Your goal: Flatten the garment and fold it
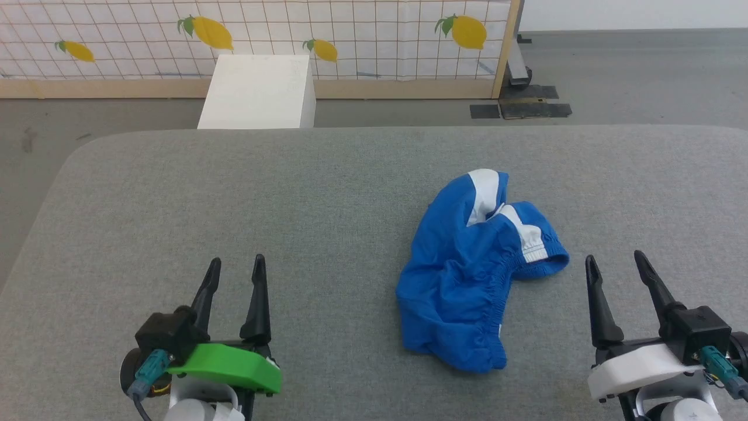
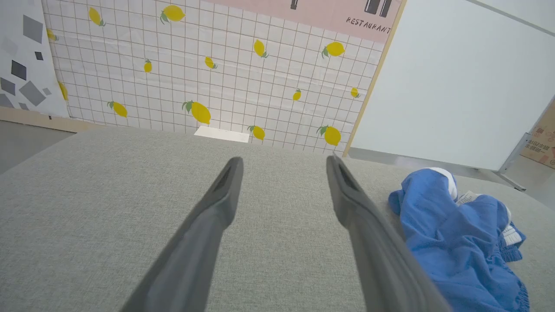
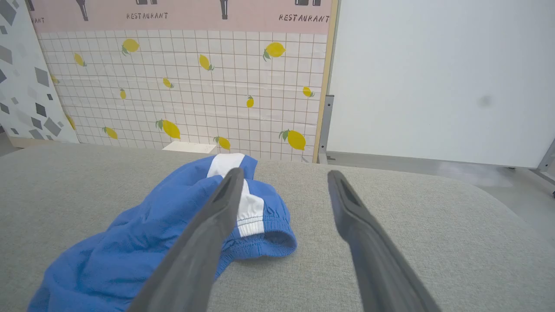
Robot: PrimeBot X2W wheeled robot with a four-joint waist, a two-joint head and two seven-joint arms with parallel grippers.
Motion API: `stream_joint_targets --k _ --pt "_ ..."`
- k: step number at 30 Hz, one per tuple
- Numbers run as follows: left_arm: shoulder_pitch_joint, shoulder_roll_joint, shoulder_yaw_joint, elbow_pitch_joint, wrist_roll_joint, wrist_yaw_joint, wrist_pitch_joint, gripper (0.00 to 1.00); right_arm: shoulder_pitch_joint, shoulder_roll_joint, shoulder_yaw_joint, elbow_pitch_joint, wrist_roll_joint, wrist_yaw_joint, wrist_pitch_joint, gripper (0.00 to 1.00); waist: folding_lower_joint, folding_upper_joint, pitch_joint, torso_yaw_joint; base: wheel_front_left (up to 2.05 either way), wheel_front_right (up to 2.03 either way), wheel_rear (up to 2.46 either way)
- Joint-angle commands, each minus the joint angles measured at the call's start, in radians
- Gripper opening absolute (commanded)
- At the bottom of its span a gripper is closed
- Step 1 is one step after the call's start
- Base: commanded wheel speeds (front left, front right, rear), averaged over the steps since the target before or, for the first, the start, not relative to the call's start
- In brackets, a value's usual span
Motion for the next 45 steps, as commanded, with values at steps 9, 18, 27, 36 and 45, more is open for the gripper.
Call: stream_joint_targets --k 9,18,27,36,45 --pt "0.016 -0.009 0.017 0.010 0.017 -0.017 -0.004 1.00 0.004 0.000 0.005 0.009 0.011 0.006 0.000 1.00 0.0000 0.0000 -0.003 -0.006 0.00 0.00 0.00" --pt "0.012 -0.010 0.013 0.010 0.010 -0.015 -0.004 1.00 0.003 0.000 0.002 0.012 0.012 0.006 -0.002 1.00 0.0000 0.0000 -0.002 -0.007 0.00 0.00 0.00" --pt "-0.049 -0.010 -0.075 0.008 0.015 -0.022 -0.005 1.00 0.002 0.000 0.000 0.009 0.009 0.006 -0.003 1.00 0.0000 0.0000 0.002 0.002 0.00 0.00 0.00" --pt "-0.248 -0.010 -0.470 0.140 -0.032 -0.048 0.045 1.00 -0.005 0.000 -0.005 0.001 0.009 0.006 0.000 1.00 0.0000 0.0000 0.017 -0.020 0.00 0.00 0.00" --pt "-0.426 -0.010 -0.825 0.324 -0.154 -0.051 0.259 1.00 -0.019 0.000 0.007 0.010 0.018 0.006 -0.004 1.00 0.0000 0.0000 0.049 -0.087 0.00 0.00 0.00"
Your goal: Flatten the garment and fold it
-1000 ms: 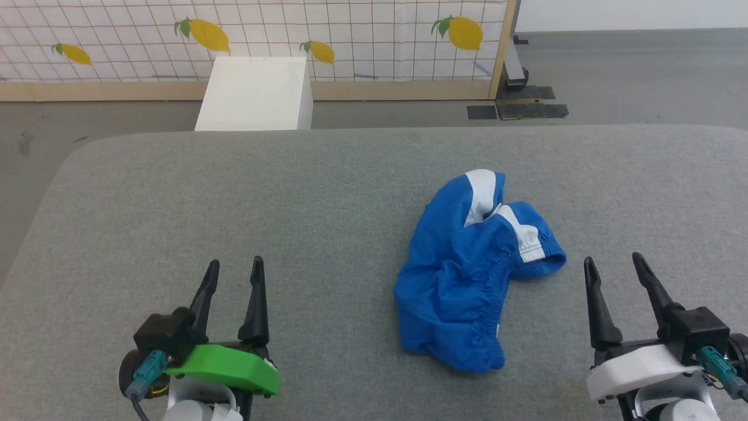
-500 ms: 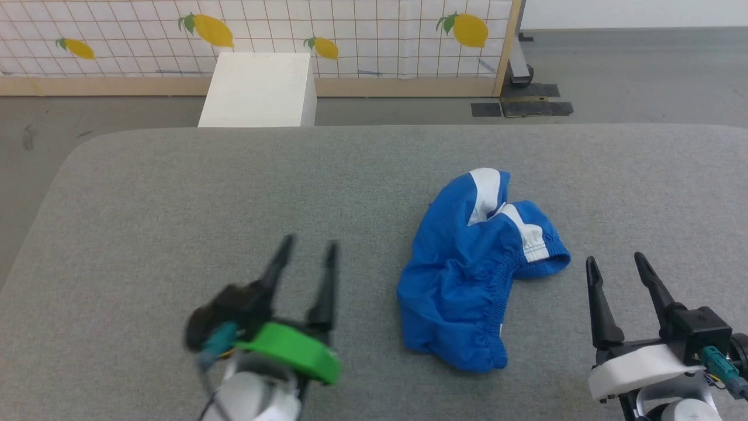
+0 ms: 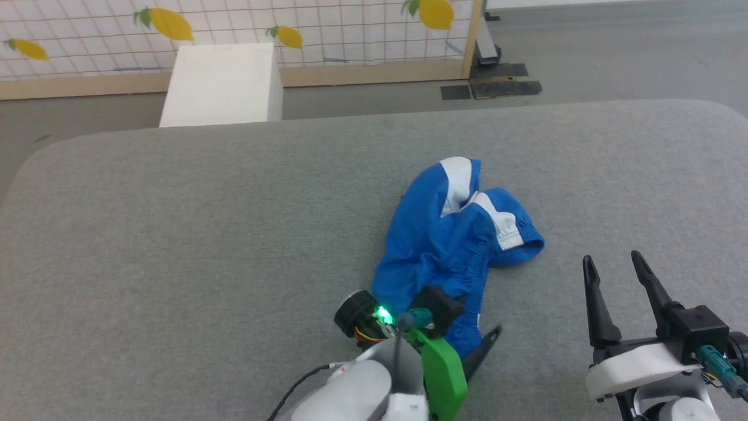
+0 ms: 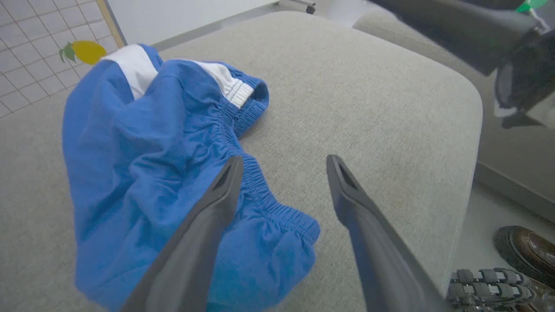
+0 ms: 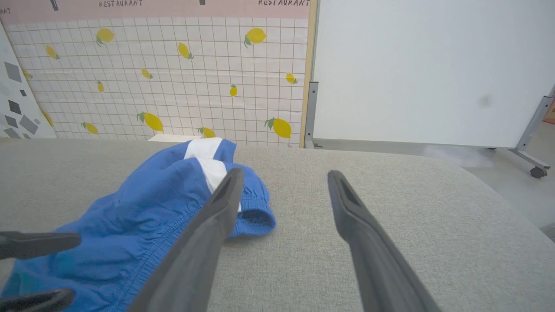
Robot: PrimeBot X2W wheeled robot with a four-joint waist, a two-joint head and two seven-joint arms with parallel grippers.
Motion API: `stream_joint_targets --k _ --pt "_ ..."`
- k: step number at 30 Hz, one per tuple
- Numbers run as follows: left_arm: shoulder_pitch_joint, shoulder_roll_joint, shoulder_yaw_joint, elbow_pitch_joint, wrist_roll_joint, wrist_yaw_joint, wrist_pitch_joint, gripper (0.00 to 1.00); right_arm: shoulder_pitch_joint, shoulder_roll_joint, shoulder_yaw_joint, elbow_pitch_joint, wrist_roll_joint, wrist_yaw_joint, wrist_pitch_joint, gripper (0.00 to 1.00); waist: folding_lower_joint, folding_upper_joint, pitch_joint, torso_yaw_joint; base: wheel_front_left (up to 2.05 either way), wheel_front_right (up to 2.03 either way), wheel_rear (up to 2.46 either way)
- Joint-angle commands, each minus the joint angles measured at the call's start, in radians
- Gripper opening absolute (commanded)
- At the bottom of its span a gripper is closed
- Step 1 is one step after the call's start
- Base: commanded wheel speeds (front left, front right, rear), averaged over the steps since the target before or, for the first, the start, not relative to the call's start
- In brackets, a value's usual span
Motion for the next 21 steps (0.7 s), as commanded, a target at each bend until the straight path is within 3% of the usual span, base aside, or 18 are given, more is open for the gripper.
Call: stream_joint_targets --k 1,13,14,17,21 --pt "-0.035 0.000 -0.025 0.028 -0.020 -0.004 0.038 1.00 -0.016 0.000 0.001 0.003 0.010 0.006 -0.004 1.00 0.0000 0.0000 0.018 -0.027 0.00 0.00 0.00" --pt "-0.128 0.000 -0.150 0.206 -0.085 0.005 0.407 1.00 -0.029 0.000 0.007 0.021 0.028 0.006 -0.016 1.00 0.0000 0.0000 0.040 -0.074 0.00 0.00 0.00" --pt "-0.144 0.000 -0.170 0.222 -0.082 0.008 0.440 0.00 -0.030 0.000 0.010 0.022 0.032 0.006 -0.018 1.00 0.0000 0.0000 0.041 -0.077 0.00 0.00 0.00" --pt "-0.160 0.000 -0.191 0.218 -0.088 0.004 0.440 0.00 -0.032 0.000 0.010 0.025 0.037 0.006 -0.020 1.00 0.0000 0.0000 0.041 -0.076 0.00 0.00 0.00" --pt "-0.195 0.000 -0.198 0.140 -0.120 -0.001 0.340 0.00 -0.032 0.000 0.004 0.025 0.042 0.006 -0.022 1.00 0.0000 0.0000 0.045 -0.068 0.00 0.00 0.00"
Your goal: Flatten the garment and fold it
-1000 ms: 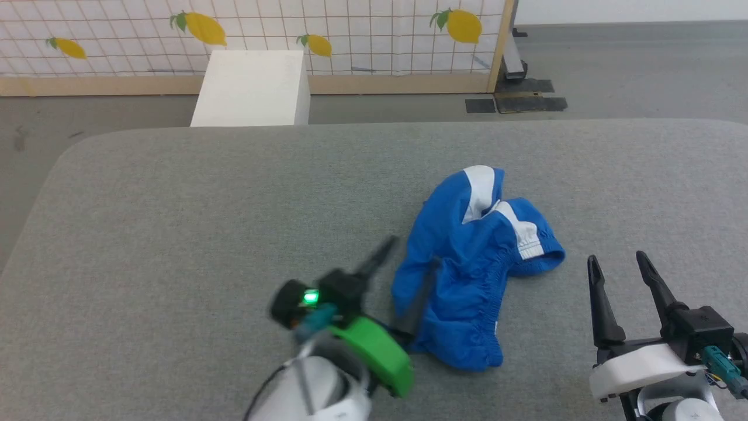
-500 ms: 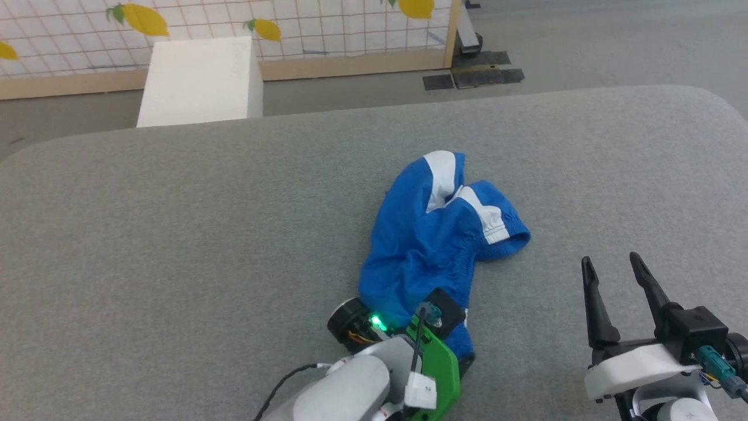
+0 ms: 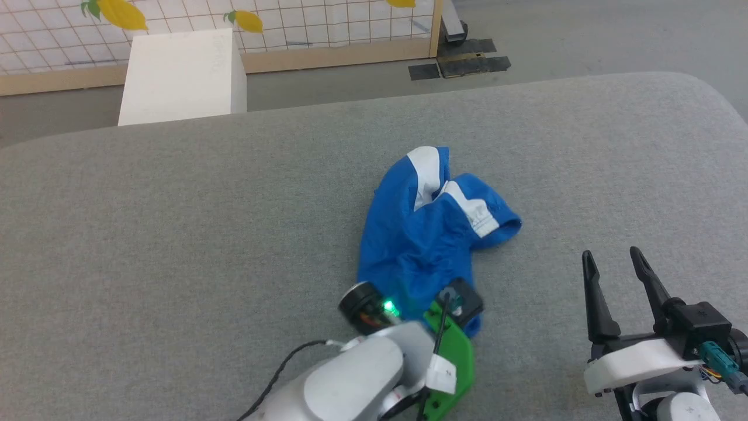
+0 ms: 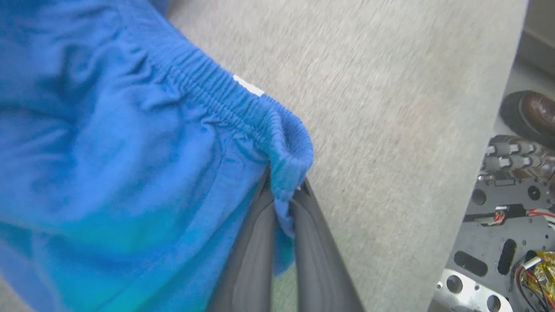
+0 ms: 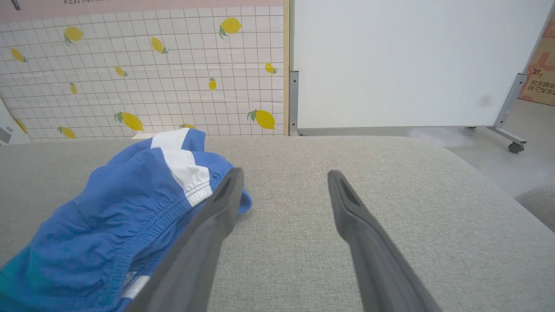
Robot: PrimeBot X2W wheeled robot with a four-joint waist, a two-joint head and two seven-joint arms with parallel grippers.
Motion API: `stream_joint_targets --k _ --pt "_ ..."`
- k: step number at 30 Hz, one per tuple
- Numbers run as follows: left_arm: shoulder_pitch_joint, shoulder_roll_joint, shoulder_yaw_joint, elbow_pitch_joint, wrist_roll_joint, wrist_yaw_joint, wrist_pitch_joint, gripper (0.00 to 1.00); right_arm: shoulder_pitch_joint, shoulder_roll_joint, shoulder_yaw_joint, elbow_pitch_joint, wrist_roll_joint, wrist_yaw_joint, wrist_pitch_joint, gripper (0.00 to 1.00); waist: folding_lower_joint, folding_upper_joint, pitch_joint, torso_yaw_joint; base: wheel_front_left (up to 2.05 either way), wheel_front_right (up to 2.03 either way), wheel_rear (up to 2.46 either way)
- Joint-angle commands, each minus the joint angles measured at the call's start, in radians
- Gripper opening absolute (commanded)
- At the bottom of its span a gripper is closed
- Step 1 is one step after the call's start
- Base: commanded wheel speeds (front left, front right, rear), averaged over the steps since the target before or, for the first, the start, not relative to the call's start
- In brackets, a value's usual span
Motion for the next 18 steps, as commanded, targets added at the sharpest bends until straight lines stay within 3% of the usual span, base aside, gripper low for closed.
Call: stream_joint_targets --k 1,6,8,13,14,18 --pt "-0.039 0.001 0.002 -0.043 -0.025 -0.005 -0.054 0.00 -0.013 0.000 -0.002 0.002 0.006 0.006 -0.008 1.00 -0.0001 0.0000 0.003 0.006 0.00 0.00 0.00" --pt "-0.103 0.001 0.031 -0.186 -0.103 -0.004 -0.256 0.00 -0.020 0.000 0.000 0.011 0.008 0.006 -0.010 1.00 -0.0001 0.0000 0.002 0.019 0.00 0.00 0.00" --pt "-0.120 0.001 0.067 -0.224 -0.145 0.015 -0.339 0.00 -0.022 0.000 0.001 0.014 0.009 0.006 -0.011 1.00 -0.0001 0.0000 0.000 0.024 0.00 0.00 0.00" --pt "-0.124 0.005 0.195 -0.196 -0.205 0.126 -0.499 0.00 -0.022 0.000 0.003 0.019 0.011 0.006 -0.014 1.00 -0.0001 0.0000 -0.010 0.038 0.00 0.00 0.00" --pt "-0.102 0.029 0.245 -0.164 -0.221 0.170 -0.533 0.00 -0.019 0.000 0.004 0.020 0.012 0.006 -0.014 1.00 -0.0001 0.0000 -0.014 0.043 0.00 0.00 0.00" --pt "-0.021 0.105 0.336 -0.109 -0.256 0.262 -0.565 0.00 -0.010 0.000 0.002 0.015 0.013 0.006 -0.015 1.00 -0.0001 0.0000 -0.020 0.053 0.00 0.00 0.00"
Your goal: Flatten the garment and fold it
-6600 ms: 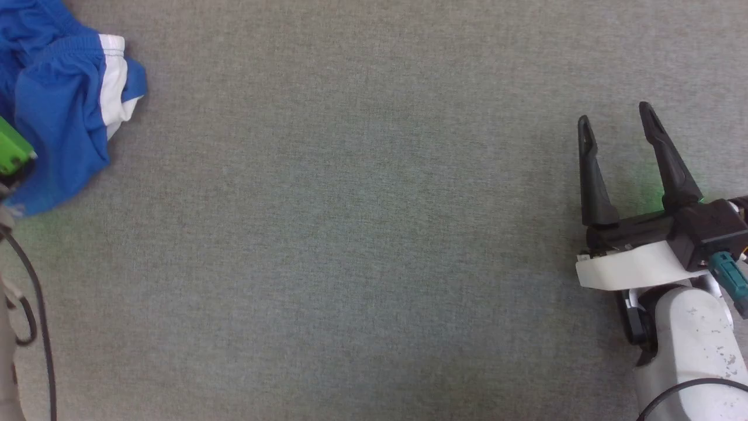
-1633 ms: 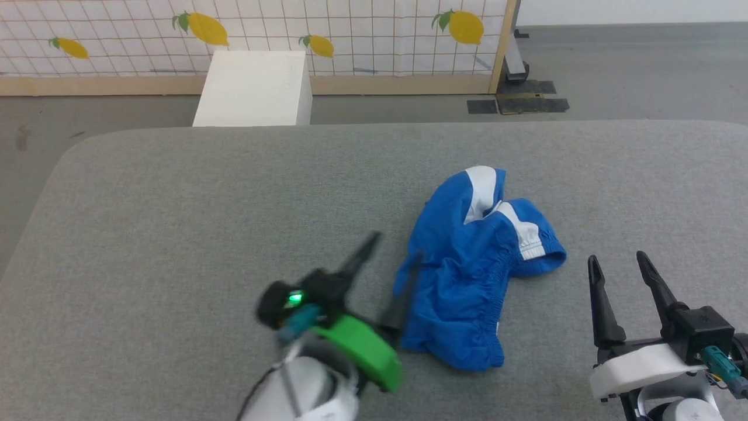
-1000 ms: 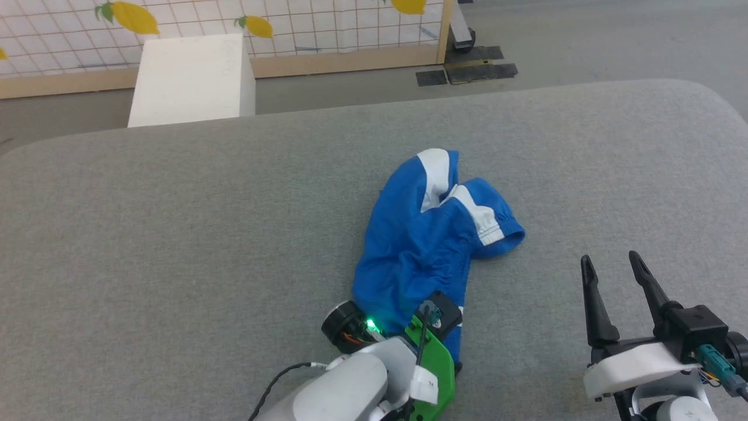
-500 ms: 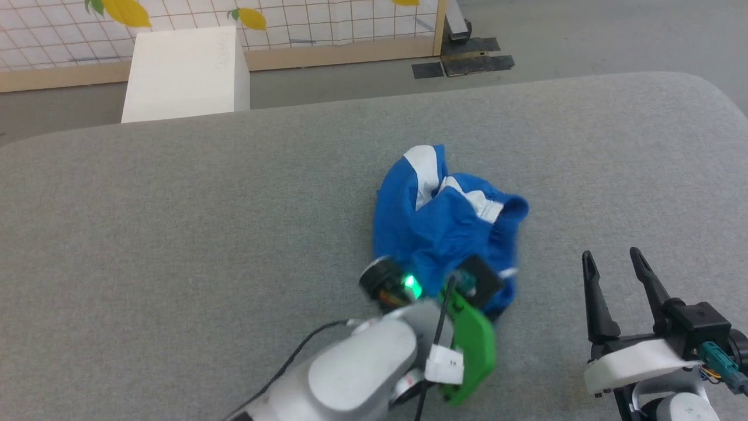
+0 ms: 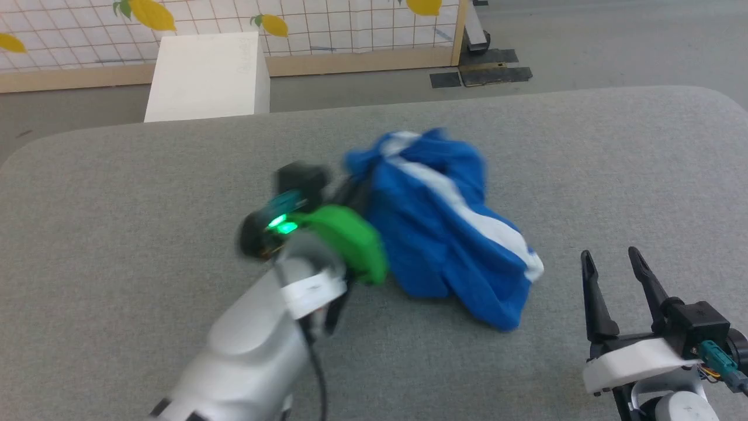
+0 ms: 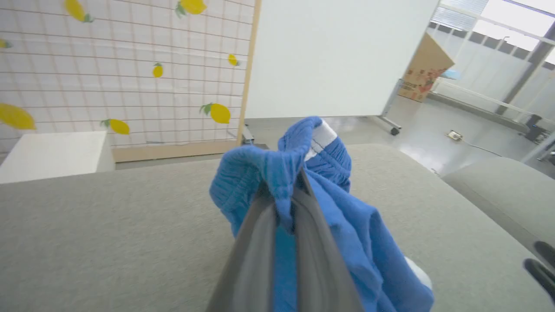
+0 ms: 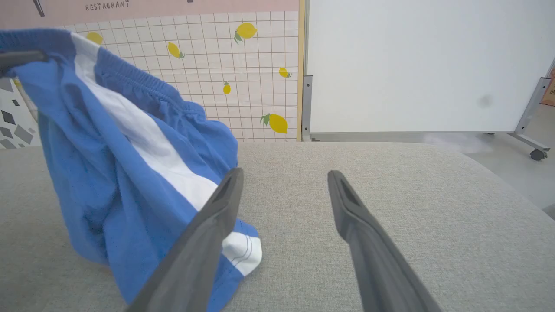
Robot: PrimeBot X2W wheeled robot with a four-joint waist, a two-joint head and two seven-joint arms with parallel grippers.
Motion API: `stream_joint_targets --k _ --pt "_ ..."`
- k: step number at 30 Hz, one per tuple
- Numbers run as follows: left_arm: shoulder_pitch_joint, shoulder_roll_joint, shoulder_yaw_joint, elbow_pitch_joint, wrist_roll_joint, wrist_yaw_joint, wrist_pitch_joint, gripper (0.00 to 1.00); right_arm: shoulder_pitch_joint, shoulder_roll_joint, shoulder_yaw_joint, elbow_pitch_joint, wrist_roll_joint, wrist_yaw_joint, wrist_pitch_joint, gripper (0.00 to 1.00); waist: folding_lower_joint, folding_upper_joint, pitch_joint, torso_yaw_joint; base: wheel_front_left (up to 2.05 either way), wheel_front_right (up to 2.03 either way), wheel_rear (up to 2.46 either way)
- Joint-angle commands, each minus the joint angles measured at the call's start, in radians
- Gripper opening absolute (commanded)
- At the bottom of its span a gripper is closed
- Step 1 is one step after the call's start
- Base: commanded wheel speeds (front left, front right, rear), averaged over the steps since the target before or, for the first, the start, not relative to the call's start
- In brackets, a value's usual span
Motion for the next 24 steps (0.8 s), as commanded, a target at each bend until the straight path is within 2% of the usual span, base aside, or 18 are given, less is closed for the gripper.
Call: stream_joint_targets --k 1,6,12,13,14,15,20,24 --pt "0.048 0.030 0.022 0.017 -0.017 0.027 -0.008 0.00 -0.001 0.000 -0.002 -0.003 0.006 0.006 -0.006 1.00 -0.0001 0.0000 -0.002 0.007 0.00 0.00 0.00" --pt "0.197 0.113 0.075 0.050 -0.070 0.106 0.015 0.00 0.002 0.000 -0.007 -0.008 0.002 0.006 -0.005 1.00 -0.0001 0.0000 -0.002 0.027 0.00 0.00 0.00" --pt "0.351 0.151 0.068 0.012 -0.120 0.142 0.080 0.00 0.004 0.000 -0.011 -0.016 -0.004 0.006 0.001 1.00 -0.0001 0.0000 0.003 0.055 0.00 0.00 0.00" --pt "0.375 0.153 0.065 0.000 -0.132 0.146 0.100 0.03 0.003 0.000 -0.010 -0.017 -0.004 0.006 0.002 1.00 -0.0001 0.0000 0.003 0.059 0.00 0.00 0.00" --pt "0.391 0.155 0.063 -0.014 -0.140 0.145 0.108 0.46 0.003 0.000 -0.009 -0.017 -0.004 0.006 0.002 1.00 -0.0001 0.0000 0.002 0.063 0.00 0.00 0.00" --pt "0.404 0.155 0.068 -0.032 -0.147 0.143 0.104 1.00 0.003 0.000 -0.008 -0.018 -0.004 0.006 0.003 1.00 -0.0001 0.0000 0.002 0.066 0.00 0.00 0.00" --pt "0.460 0.160 0.111 -0.149 -0.162 0.094 -0.004 1.00 0.007 0.000 0.000 -0.027 -0.005 0.006 0.008 1.00 -0.0001 0.0000 -0.011 0.083 0.00 0.00 0.00" --pt "0.485 0.169 0.178 -0.244 -0.090 0.070 -0.052 1.00 0.006 0.000 0.011 -0.048 -0.005 0.006 0.017 1.00 -0.0001 0.0000 -0.018 0.094 0.00 0.00 0.00"
